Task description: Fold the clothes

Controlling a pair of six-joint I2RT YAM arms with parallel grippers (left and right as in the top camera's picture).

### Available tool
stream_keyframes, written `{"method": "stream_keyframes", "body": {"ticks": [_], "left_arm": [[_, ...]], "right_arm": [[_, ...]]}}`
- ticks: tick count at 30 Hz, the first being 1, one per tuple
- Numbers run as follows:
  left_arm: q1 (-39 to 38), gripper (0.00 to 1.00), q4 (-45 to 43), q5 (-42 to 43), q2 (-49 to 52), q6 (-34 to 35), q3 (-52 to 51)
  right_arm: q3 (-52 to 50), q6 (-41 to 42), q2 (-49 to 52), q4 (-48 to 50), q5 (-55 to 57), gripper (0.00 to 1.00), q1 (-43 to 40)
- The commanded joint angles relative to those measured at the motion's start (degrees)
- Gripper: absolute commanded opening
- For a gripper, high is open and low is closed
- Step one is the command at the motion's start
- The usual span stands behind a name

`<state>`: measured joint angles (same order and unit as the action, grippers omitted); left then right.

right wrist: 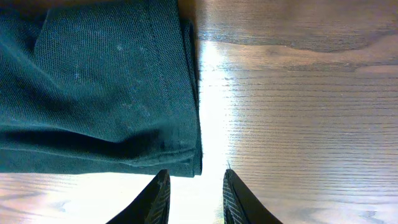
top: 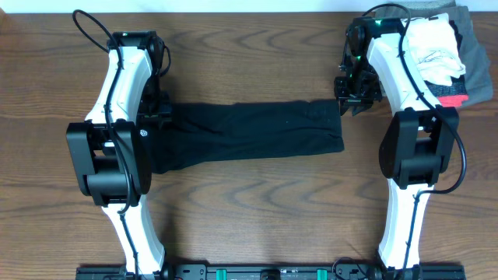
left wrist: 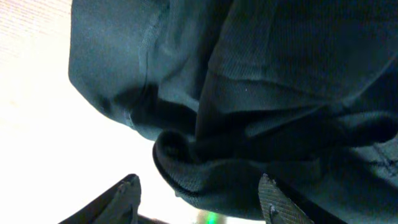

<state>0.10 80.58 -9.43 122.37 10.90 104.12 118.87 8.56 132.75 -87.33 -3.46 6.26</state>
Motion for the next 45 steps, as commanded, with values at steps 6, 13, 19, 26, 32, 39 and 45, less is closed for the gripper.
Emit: {"method": "stream_keyframes", "body": {"ticks": [6, 13, 19, 26, 32, 39, 45], "left_arm": [[0.2, 0.62, 0.1, -0.7, -1.6, 2.1, 0.0], [0.7, 0.62, -3.6, 1.1, -9.2, 4.4, 0.0], [0.6, 0.32, -5.1, 4.0, -11.1, 4.0, -0.6], [0.6, 0.06, -8.7, 4.1, -10.9, 4.5, -10.4], [0.8, 0.06, -18.9, 3.8, -10.9, 4.5, -21.4], [3.2, 0.06, -24.0, -0.1, -10.9, 5.2, -24.4], [5.7, 0.06, -24.1, -0.3, -10.9, 5.3, -24.4]], "right_arm": [[0.9, -0.5, 0.6, 2.0, -1.2, 0.29, -0.3], [0.9, -4.6, 0.6, 3.6, -6.9, 0.29, -1.3], [0.9, -4.6, 0.6, 4.7, -7.5, 0.29, -1.8], [0.9, -4.9, 0.6, 5.7, -7.5, 0.30, -1.8], [0.9, -5.0, 0.6, 5.9, -7.5, 0.30, -1.8], [0.9, -5.1, 0.6, 5.9, -7.5, 0.29, -1.8], [-3.1, -5.9, 0.7, 10.1, -9.6, 0.35, -1.9]]}}
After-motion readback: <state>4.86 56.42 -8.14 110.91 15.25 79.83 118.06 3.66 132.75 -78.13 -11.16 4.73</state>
